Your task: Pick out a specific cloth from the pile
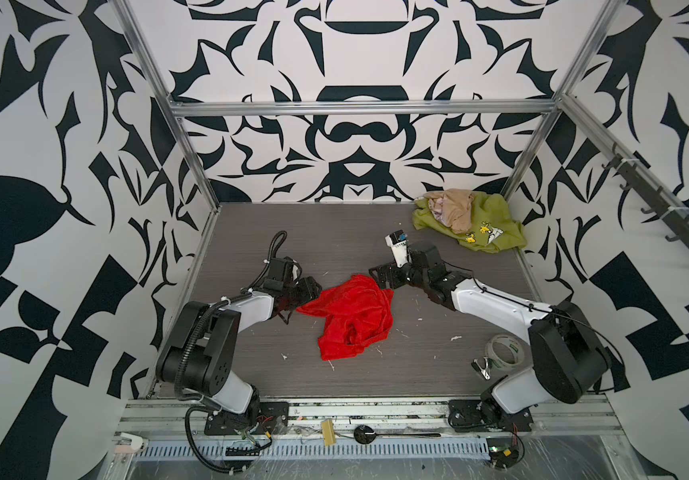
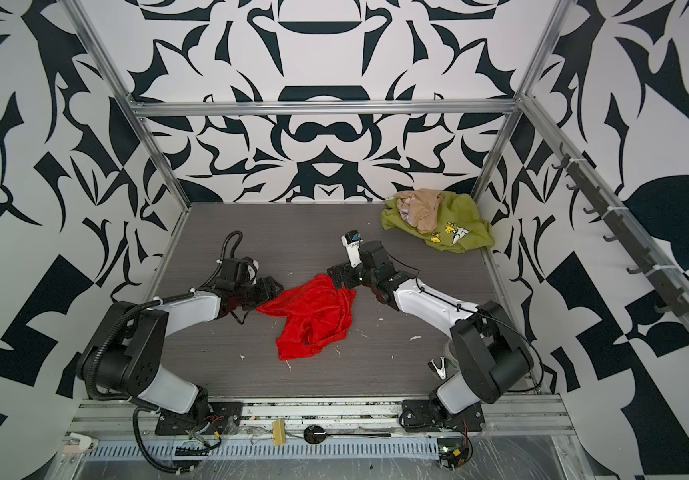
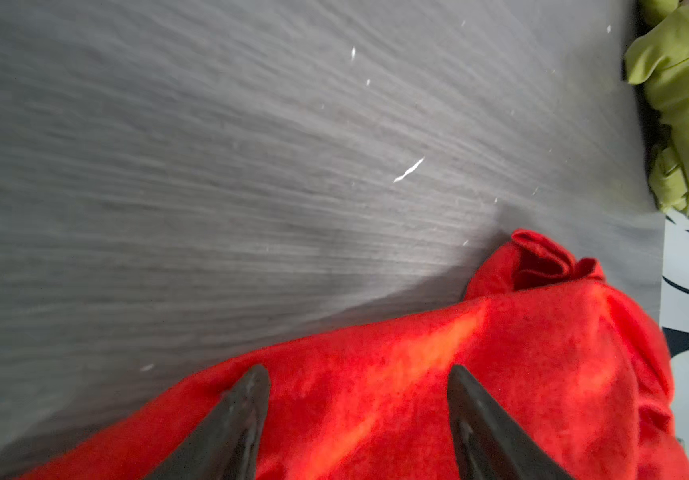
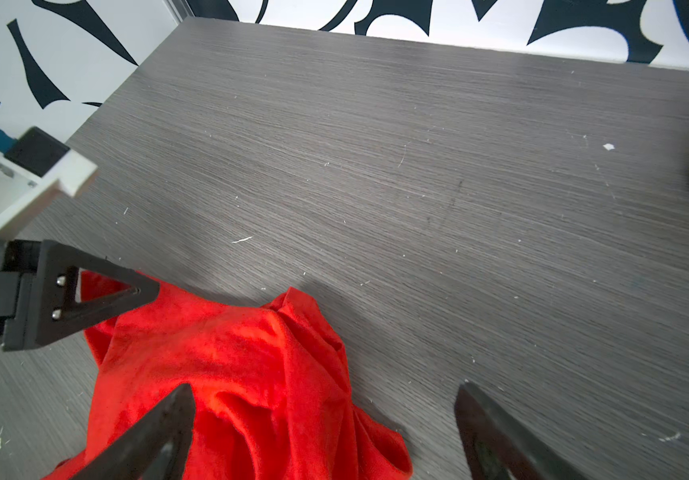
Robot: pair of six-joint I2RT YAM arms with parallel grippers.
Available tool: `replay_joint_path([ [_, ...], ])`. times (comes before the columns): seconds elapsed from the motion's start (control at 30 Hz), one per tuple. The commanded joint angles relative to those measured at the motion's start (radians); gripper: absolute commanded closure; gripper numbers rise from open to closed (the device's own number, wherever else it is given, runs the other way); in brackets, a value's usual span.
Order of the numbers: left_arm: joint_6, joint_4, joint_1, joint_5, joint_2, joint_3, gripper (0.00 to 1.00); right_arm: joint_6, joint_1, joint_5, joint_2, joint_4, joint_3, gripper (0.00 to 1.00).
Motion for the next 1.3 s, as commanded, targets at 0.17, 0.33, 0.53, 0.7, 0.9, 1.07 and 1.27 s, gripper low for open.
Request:
replay_joint_path([
  [0.17,-0.021,-0.033,0.001,0.063,-0.07,-0.092,0.29,-0.034,0.005,0.034,-0.021,0.001,-0.004,0.01],
  [0.33,-0.047,-0.053,0.0,0.075,-0.145,-0.154,0.29,-0.036,0.004,0.027,-0.016,0.005,-0.007,0.01],
  [0.53,-0.069,-0.112,-0.014,0.073,-0.298,-0.224,0.28,-0.039,0.005,0.035,-0.032,0.006,-0.025,0.01],
  [0.7,-0.089,-0.119,-0.014,0.097,-0.36,-0.298,0.28,-0.05,0.005,0.052,-0.064,0.001,-0.044,0.01],
  [0.9,-0.143,-0.153,-0.026,0.132,-0.469,-0.354,0.28,-0.038,0.004,0.043,-0.073,-0.006,-0.046,0.01],
  [1.07,-0.161,-0.174,-0.036,0.148,-0.554,-0.384,0.27,-0.008,0.006,0.026,-0.087,-0.019,-0.071,0.01],
  [1.27,-0.173,-0.186,-0.041,0.208,-0.58,-0.401,0.27,-0.021,0.007,0.049,-0.114,-0.03,-0.078,0.01],
])
